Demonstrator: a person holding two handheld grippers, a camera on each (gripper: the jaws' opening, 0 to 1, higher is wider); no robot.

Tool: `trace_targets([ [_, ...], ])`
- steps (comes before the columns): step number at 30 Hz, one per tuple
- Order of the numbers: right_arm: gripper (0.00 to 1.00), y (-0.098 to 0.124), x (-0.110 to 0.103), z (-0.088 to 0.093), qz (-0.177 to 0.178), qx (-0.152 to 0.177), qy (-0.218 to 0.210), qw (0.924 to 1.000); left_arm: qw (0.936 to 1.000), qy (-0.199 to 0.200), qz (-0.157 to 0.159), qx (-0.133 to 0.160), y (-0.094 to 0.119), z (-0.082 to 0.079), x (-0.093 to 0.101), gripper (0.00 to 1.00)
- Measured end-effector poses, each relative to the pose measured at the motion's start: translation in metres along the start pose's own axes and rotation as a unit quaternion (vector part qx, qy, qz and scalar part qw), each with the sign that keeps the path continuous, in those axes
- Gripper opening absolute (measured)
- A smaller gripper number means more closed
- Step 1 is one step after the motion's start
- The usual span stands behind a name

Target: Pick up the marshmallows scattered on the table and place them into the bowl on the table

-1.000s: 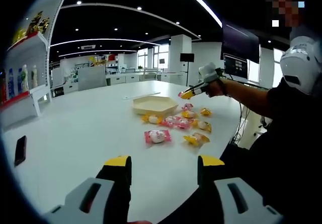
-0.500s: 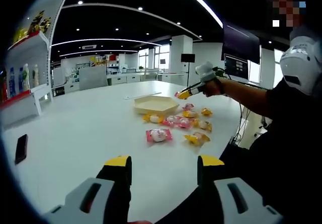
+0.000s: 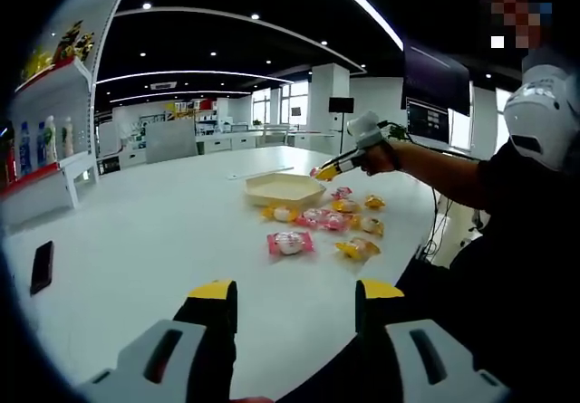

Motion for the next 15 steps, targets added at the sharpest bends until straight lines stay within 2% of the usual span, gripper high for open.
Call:
trace_targets([
  [15,0.21,-0.019,-0.008,-0.009,-0.015,-0.009,0.006,0.9998,1.0000,0.003,0.000,-0.003,0.000,0.002,-0.003,0.52],
])
Point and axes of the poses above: the point that each gripper's makers call its tool centre point, and the gripper's own axes: y roughly backward along the fingers, x roughly to its right, z roughly out of its underside, the point moved 2 cm from there along y, roughly backward along the fingers, and after that the axes turned 14 degrees about -x, right-handed, at the moved point
